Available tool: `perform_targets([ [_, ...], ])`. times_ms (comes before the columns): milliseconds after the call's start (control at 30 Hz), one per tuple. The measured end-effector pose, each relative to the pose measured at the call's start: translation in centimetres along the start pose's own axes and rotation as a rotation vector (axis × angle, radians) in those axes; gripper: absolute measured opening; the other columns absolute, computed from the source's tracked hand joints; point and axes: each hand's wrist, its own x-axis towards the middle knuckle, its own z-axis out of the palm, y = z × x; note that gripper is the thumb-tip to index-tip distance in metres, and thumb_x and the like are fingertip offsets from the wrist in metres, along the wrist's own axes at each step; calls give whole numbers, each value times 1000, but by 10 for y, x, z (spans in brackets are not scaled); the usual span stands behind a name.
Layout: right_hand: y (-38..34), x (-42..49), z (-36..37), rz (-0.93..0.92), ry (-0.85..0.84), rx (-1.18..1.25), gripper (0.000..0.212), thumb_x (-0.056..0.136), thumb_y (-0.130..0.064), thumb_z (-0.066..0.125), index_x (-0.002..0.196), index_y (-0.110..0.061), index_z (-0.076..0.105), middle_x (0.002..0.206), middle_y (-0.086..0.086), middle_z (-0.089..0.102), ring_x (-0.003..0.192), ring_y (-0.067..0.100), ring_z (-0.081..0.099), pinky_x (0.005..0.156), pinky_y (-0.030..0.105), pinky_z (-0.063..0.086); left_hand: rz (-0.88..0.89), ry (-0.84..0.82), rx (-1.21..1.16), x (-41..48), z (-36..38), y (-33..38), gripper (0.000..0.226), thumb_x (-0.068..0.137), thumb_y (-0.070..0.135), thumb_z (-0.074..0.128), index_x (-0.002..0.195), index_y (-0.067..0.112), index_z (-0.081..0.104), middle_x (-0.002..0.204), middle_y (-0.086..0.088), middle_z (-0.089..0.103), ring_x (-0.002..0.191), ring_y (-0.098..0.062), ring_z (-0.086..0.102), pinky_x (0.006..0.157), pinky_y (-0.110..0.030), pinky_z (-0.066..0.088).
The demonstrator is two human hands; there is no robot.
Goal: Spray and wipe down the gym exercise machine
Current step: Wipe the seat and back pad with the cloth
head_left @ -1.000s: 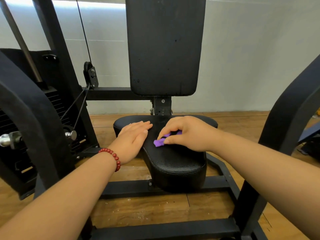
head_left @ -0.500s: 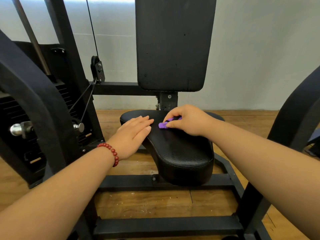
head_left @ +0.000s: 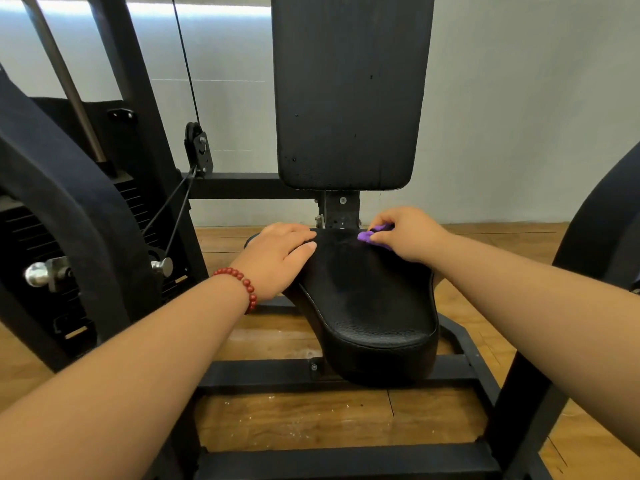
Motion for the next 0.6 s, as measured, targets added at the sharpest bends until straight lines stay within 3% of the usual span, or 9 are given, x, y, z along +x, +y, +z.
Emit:
perform_targets([
  [100,4,26,4,88,10,-76,26,98,-25,58,117,-8,64,112,14,64,100,25,58,84,32,46,-46,-82,4,15,3,-5,47,104,39,32,149,25,36,157,8,30,145,-11,19,119,-34,13],
  [233,4,49,8,117,3,-106,30,99,-27,55,118,-5,64,114,15,64,101,27,57,82,30,42,-90,-61,15,19,12,-9,46,104,39,33,148,25,37,155,7,34,144,-13,25,120,-37,17],
  [400,-1,60,10,84,-41,-12,25,97,-27,59,114,-10,67,101,6,58,93,19,51,79,27,39,-83,-32,30,22,16,-12,45,104,36,32,147,27,39,153,8,38,143,-13,28,119,-41,20],
  [600,5,46,12,-93,-95,123,18,92,-24,66,109,-22,71,99,-9,58,91,8,51,80,25,41,-77,-23,28,25,18,-16,44,104,34,32,147,28,39,153,10,37,143,-12,27,120,-41,19],
])
